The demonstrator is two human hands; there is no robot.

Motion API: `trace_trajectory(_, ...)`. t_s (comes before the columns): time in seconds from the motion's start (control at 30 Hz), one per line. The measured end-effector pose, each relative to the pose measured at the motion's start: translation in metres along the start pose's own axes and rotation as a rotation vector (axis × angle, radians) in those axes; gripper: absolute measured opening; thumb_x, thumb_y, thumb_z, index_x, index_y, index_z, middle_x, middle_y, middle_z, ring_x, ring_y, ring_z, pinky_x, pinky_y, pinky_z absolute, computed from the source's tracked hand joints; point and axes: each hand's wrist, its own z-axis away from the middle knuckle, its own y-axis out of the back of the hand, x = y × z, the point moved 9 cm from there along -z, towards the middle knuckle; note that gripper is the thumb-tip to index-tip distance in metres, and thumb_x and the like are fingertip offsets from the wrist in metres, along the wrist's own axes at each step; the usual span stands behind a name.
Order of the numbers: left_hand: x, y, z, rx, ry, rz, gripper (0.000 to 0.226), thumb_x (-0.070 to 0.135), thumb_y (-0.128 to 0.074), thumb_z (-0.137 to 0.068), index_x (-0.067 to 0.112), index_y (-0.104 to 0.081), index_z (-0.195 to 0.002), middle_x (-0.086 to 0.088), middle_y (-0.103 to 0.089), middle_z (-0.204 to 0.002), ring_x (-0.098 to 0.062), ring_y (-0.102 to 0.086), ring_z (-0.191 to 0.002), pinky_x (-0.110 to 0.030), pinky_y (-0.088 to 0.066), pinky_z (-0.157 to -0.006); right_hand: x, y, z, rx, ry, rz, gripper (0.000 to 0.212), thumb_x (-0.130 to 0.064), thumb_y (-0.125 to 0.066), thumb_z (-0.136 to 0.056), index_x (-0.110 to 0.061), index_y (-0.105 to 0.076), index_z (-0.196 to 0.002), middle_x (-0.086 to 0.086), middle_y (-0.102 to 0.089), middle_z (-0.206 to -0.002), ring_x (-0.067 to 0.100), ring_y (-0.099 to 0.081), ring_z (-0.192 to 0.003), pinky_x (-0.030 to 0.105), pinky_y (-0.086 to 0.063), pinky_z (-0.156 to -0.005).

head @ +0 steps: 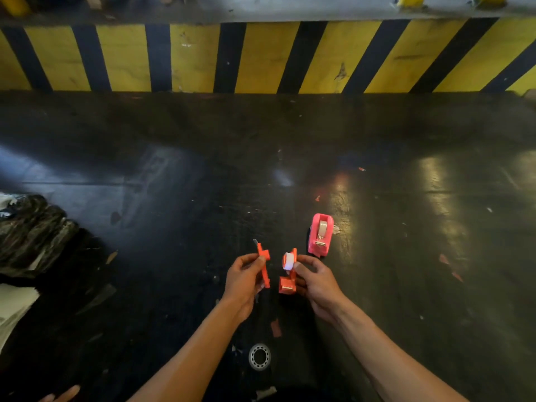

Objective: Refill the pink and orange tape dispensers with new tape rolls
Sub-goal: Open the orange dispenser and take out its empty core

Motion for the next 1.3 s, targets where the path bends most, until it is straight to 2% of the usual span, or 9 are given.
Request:
trace_trajectory(0.1, 0.012, 0.022, -0.008, 0.097, -0.186, -0.397, 0.019, 0.021, -0.071, -0.091, 0.020, -0.062, -0.107, -0.003, -0.068, -0.113, -0.019, -0.067, -0.102, -0.037, -0.057, -0.085, 0.004, 0.006, 0.000, 0.003, -0.027, -0.007, 0.027, -0.012, -0.062, -0.096, -0.014, -0.059, -0.122, 0.016, -0.072, -0.113, 0.022, -0.072, -0.085, 0.031, -0.056, -0.063)
trace_trajectory(0.27, 0.011, 0.035, -0.018, 0.156, -0.361, -0.984, 0.026, 0.026, -0.073, -0.089, 0.024, -0.063, -0.113, -0.004, -0.055, -0.128, -0.019, -0.056, -0.114, -0.033, -0.050, -0.097, 0.010, 0.007, -0.002, -0.004, -0.049, 0.000, 0.028, -0.015, -0.065, -0.094, -0.017, -0.061, -0.121, 0.015, -0.072, -0.114, 0.024, -0.072, -0.092, 0.031, -0.055, -0.064)
trace_trajectory(0.53, 0.009, 0.037, -0.016, 0.166, -0.334, -1.145, 0.040, 0.039, -0.065, -0.093, 0.025, -0.053, -0.128, -0.005, -0.050, -0.138, -0.023, -0.053, -0.124, -0.046, -0.047, -0.105, 0.013, 0.013, -0.002, -0.020, -0.048, 0.034, 0.026, -0.016, -0.066, -0.093, -0.020, -0.062, -0.118, 0.017, -0.070, -0.117, 0.030, -0.069, -0.101, 0.038, -0.056, -0.076)
trace_trajectory(0.63, 0.023, 0.030, -0.002, 0.199, -0.453, -1.142, 0.043, 0.043, -0.062, -0.094, 0.026, -0.053, -0.132, -0.002, -0.047, -0.139, -0.022, -0.048, -0.127, -0.043, -0.041, -0.106, 0.011, 0.010, 0.001, -0.064, -0.041, 0.055, 0.028, -0.015, -0.066, -0.093, -0.018, -0.061, -0.120, 0.018, -0.070, -0.115, 0.031, -0.068, -0.100, 0.042, -0.057, -0.083)
trace_trajectory(0.7, 0.026, 0.012, 0.004, 0.062, -0.506, -1.067, 0.042, 0.041, -0.060, -0.096, 0.024, -0.055, -0.134, 0.000, -0.053, -0.136, -0.015, -0.051, -0.123, -0.033, -0.045, -0.102, 0.012, 0.005, 0.002, -0.096, -0.040, 0.068, 0.029, -0.016, -0.067, -0.092, -0.017, -0.062, -0.120, 0.021, -0.070, -0.114, 0.029, -0.068, -0.092, 0.041, -0.057, -0.079)
trace_trajectory(0.8, 0.015, -0.016, 0.008, -0.213, -0.373, -0.942, 0.037, 0.041, -0.052, -0.100, 0.023, -0.059, -0.132, 0.001, -0.065, -0.127, -0.005, -0.059, -0.110, -0.022, -0.047, -0.091, 0.015, 0.001, 0.001, -0.131, -0.037, 0.105, 0.027, -0.016, -0.068, -0.091, -0.018, -0.063, -0.118, 0.021, -0.069, -0.118, 0.032, -0.070, -0.094, 0.046, -0.059, -0.080)
trace_trajectory(0.93, 0.014, -0.026, 0.009, -0.253, -0.308, -0.815, 0.031, 0.035, -0.058, -0.099, 0.022, -0.063, -0.126, 0.006, -0.066, -0.116, 0.000, -0.060, -0.101, -0.014, -0.044, -0.077, 0.017, 0.002, -0.001, -0.141, -0.045, 0.133, 0.031, -0.021, -0.070, -0.090, -0.021, -0.063, -0.121, 0.016, -0.069, -0.120, 0.036, -0.068, -0.108, 0.056, -0.056, -0.094)
trace_trajectory(1.13, 0.022, -0.015, 0.008, -0.125, -0.391, -0.646, 0.033, 0.031, -0.068, -0.093, 0.023, -0.064, -0.124, 0.006, -0.068, -0.112, -0.006, -0.065, -0.106, -0.027, -0.054, -0.092, 0.007, 0.011, 0.001, -0.090, 0.005, 0.019, 0.028, -0.013, -0.063, -0.095, -0.012, -0.061, -0.122, 0.017, -0.073, -0.106, 0.024, -0.072, -0.086, 0.035, -0.058, -0.065)
trace_trajectory(1.3, 0.013, -0.018, 0.019, -0.247, -0.573, -1.120, 0.036, 0.029, -0.070, -0.091, 0.024, -0.064, -0.125, 0.005, -0.064, -0.118, -0.002, -0.059, -0.105, -0.027, -0.052, -0.095, 0.007, 0.024, -0.003, 0.009, 0.017, -0.045, 0.026, -0.009, -0.061, -0.096, -0.009, -0.059, -0.122, 0.019, -0.072, -0.108, 0.025, -0.070, -0.085, 0.037, -0.059, -0.069)
